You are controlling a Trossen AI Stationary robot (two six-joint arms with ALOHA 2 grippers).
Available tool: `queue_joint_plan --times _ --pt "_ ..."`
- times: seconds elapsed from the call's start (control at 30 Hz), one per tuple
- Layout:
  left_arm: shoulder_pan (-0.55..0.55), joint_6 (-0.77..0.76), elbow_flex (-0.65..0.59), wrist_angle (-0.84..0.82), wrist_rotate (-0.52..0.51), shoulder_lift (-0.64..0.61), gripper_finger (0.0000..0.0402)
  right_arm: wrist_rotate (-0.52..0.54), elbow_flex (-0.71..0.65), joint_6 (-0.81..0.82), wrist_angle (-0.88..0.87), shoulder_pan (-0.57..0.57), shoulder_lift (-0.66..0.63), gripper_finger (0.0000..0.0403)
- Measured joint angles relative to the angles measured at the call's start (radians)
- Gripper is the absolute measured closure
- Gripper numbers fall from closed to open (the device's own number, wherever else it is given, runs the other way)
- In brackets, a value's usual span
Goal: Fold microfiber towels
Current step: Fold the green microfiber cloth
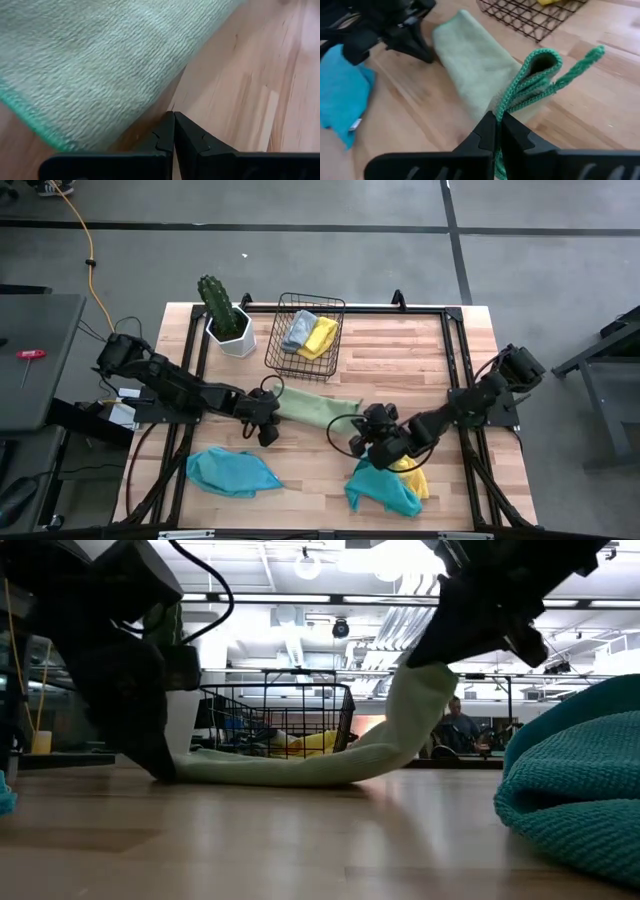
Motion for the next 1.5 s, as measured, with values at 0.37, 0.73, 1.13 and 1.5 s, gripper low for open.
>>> queue_joint_plan --times 0.37,0.73,1.13,1.5 --pt "-0.027 -0.005 -0.003 0.094 0.097 0.010 0.0401 -0.037 0.000 -0.078 0.063 -0.006 0.000 0.0403" --pt "-0.146 0.117 0.057 0.006 0.168 -0.121 0.0401 -0.040 0.000 -0.093 0.049 -0.006 0.000 0.0403" --pt "-0.168 -0.098 0.152 -0.542 -0.518 -0.214 0.0401 -0.040 0.000 -0.096 0.043 -0.006 0.000 0.0403" --pt "-0.047 -0.121 0.153 -0.511 -0.503 -0.012 0.0401 -0.040 0.000 -0.097 0.047 -0.005 0.000 0.0403"
